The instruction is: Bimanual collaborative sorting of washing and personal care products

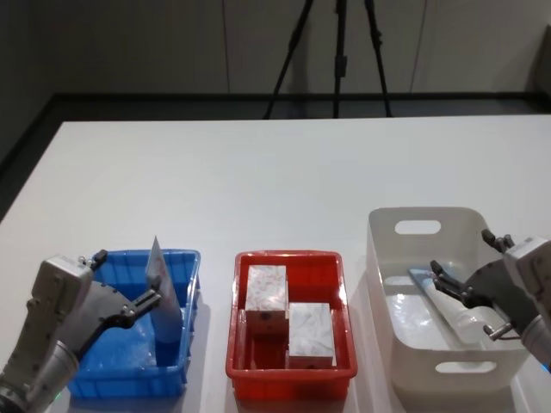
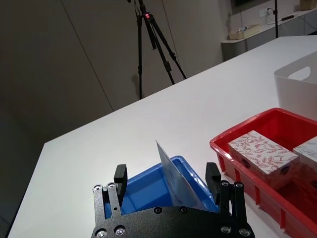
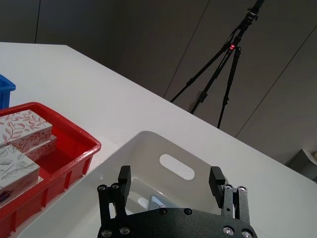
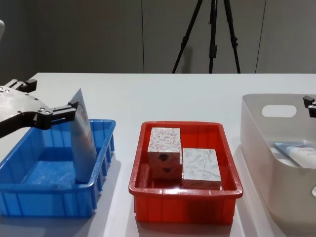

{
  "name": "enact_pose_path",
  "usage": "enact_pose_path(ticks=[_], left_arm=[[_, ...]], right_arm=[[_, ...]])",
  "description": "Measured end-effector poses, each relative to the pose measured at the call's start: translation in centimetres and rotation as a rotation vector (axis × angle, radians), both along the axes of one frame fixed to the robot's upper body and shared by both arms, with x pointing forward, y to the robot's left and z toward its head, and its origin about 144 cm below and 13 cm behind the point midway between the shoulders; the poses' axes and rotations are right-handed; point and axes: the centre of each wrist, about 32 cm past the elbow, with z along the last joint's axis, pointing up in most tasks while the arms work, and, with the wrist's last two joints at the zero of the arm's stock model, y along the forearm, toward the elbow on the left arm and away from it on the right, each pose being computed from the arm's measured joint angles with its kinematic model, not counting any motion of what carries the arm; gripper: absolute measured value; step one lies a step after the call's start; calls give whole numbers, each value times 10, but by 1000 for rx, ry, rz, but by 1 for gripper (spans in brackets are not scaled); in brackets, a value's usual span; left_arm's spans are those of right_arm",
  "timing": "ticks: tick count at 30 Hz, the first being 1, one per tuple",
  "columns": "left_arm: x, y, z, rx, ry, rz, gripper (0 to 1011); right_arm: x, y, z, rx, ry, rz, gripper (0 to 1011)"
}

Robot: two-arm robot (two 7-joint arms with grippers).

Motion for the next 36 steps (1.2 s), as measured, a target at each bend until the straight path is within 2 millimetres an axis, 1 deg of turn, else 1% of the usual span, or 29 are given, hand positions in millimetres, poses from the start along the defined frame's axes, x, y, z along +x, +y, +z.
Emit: enact_pose_path(ticks=[7, 36], left_arm=[[-1, 1, -3, 18, -15, 42, 1001], [-1, 1, -3, 20, -17, 45, 1002]], right_arm=[[0, 0, 0, 0, 0, 0, 1001], [1, -1, 0, 2, 3, 15, 1001]])
